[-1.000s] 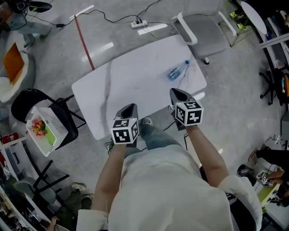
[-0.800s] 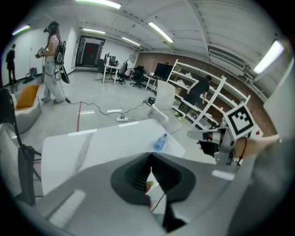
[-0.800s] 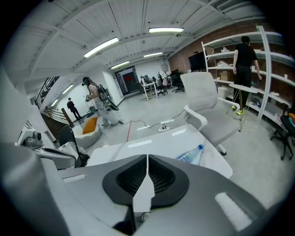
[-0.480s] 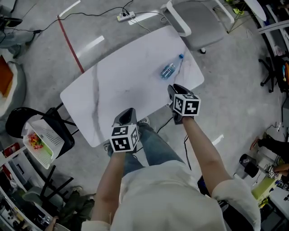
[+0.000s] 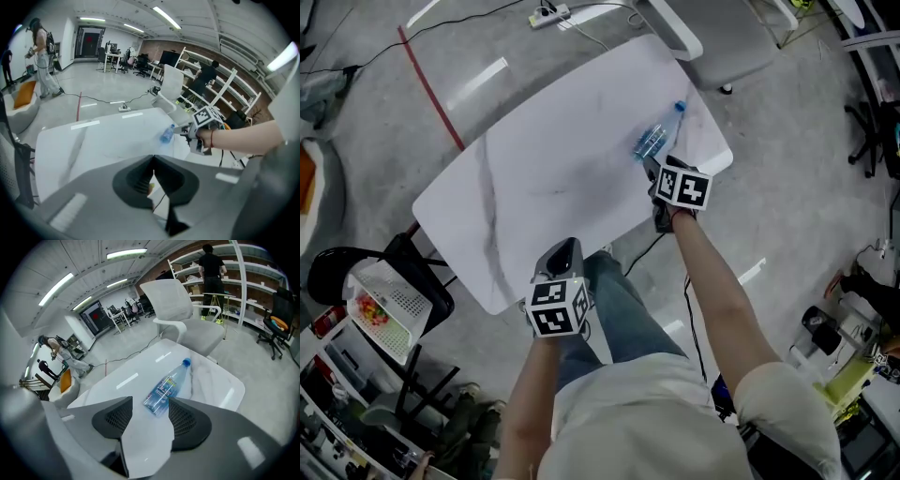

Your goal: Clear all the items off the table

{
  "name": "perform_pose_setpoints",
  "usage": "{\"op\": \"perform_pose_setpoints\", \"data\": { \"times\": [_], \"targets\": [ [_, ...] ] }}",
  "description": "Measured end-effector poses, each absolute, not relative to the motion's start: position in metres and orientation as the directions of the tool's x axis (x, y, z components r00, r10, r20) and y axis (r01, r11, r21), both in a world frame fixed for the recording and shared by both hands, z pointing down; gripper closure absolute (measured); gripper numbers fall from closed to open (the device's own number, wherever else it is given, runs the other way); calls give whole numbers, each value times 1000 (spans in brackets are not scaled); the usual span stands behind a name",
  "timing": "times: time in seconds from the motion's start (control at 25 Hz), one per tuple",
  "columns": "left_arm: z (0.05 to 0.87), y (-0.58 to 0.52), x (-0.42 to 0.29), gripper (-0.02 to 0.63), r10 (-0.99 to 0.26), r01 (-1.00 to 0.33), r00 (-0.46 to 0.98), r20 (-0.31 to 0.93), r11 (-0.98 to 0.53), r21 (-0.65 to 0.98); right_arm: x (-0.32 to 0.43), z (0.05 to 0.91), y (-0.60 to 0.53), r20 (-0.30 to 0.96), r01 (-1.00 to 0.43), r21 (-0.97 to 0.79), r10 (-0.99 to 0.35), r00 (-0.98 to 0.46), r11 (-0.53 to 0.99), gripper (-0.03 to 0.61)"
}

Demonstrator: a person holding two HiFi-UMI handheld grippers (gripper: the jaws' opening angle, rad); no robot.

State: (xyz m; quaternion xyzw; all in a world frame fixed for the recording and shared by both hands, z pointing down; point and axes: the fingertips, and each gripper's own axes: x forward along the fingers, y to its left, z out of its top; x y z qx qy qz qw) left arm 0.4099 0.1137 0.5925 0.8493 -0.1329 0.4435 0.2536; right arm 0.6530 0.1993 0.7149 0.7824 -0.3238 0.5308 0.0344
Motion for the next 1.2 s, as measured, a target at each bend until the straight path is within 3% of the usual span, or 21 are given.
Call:
{"op": "perform_pose_setpoints", "data": {
  "times": [0.28,0.56,0.76,1.04,1.2],
  "targets": [
    [618,115,422,605,46,-434,554,832,-837,335,674,755,192,872,-459,-291,-430,234,-840,307],
    [638,118,429,604,78,-427,541,837,-832,354,694,786,190,886,-298,-323,-398,238,-898,219],
    [646,122,428,604,88,-426,536,840,-831,359,698,806,190,910,-268,-301,-360,204,-915,187],
    [653,117,417,605,75,-457,528,846,-815,357,692,825,183,936,-305,-257,-315,157,-917,187],
    [653,120,414,605,74,-458,527,846,-814,356,683,829,188,948,-339,-233,-291,130,-911,242]
  ]
}}
